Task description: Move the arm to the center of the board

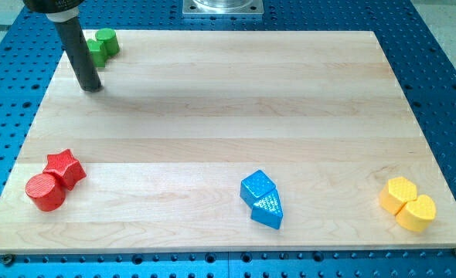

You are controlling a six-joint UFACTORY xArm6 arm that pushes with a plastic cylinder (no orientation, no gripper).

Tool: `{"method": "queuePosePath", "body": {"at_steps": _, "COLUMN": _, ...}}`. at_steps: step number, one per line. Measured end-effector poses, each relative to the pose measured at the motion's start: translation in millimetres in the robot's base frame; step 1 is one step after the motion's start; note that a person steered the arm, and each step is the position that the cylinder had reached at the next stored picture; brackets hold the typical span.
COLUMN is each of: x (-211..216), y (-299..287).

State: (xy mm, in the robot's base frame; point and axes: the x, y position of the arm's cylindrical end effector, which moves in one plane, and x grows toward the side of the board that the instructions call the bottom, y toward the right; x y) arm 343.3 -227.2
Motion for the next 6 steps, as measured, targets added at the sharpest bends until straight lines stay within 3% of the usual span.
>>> {"method": "queuePosePath", "body": {"at_steps": 4, "x": -1.0, "y": 0.1}}
{"method": "queuePosePath", "body": {"at_steps": 5, "x": 3.0, "y": 42.9}}
{"method": "queuePosePath", "body": {"at_steps": 6, "x": 27.9, "y": 155.5}}
